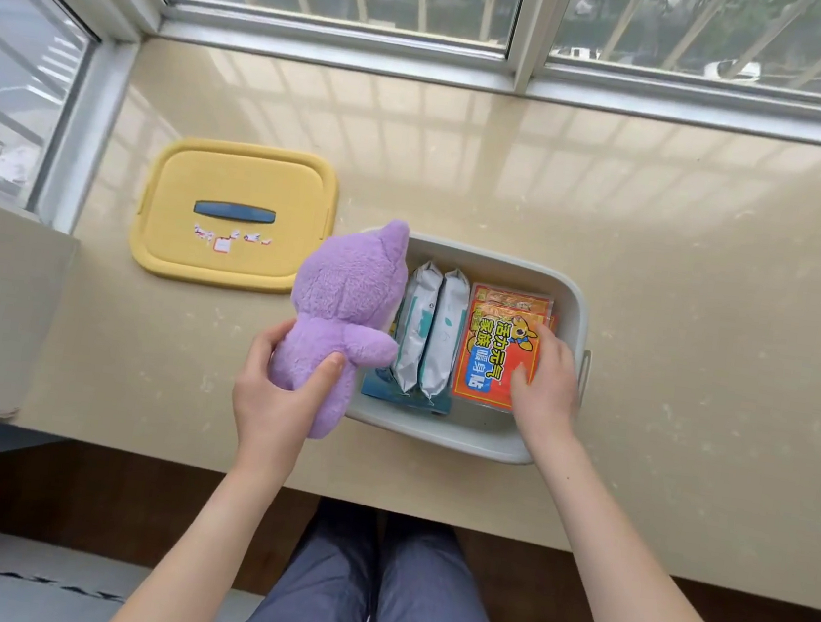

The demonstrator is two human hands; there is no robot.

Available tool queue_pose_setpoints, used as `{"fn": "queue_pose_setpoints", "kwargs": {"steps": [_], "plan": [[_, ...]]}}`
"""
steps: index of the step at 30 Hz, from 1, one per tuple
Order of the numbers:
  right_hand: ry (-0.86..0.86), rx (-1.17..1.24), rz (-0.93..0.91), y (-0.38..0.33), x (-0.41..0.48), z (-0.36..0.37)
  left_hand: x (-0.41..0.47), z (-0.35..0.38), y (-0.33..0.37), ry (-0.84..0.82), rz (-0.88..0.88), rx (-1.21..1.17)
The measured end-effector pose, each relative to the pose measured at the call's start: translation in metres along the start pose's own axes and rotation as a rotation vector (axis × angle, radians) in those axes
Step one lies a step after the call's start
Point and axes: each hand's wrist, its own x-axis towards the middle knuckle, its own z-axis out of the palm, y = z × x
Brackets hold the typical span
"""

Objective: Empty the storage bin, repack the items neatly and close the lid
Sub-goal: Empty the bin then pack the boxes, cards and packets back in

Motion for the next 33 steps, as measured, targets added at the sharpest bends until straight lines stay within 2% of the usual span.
{"fn": "queue_pose_setpoints", "kwargs": {"steps": [4, 7, 16, 23, 26, 33], "plan": [[0.155, -0.025, -0.261, 0.004, 0.0, -0.013, 0.003, 0.015, 0.001, -0.042, 0.011, -0.017], [0.223, -0.089, -0.351, 0.013, 0.006, -0.021, 0.009, 0.032, -0.001, -0.056, 0.014, -0.024], [0.172, -0.091, -0.263, 0.037, 0.016, -0.006, 0.019, 0.077, -0.045, -0.064, 0.021, 0.038], [0.203, -0.098, -0.271, 0.042, 0.016, 0.002, 0.026, 0.077, -0.065, -0.198, 0.036, 0.118], [0.212, -0.116, -0.288, 0.044, 0.016, 0.005, 0.03, 0.075, -0.066, -0.214, 0.151, 0.234], [0.229, -0.132, -0.309, 0.047, 0.017, 0.007, 0.043, 0.079, -0.066, -0.191, 0.463, 0.335]]}}
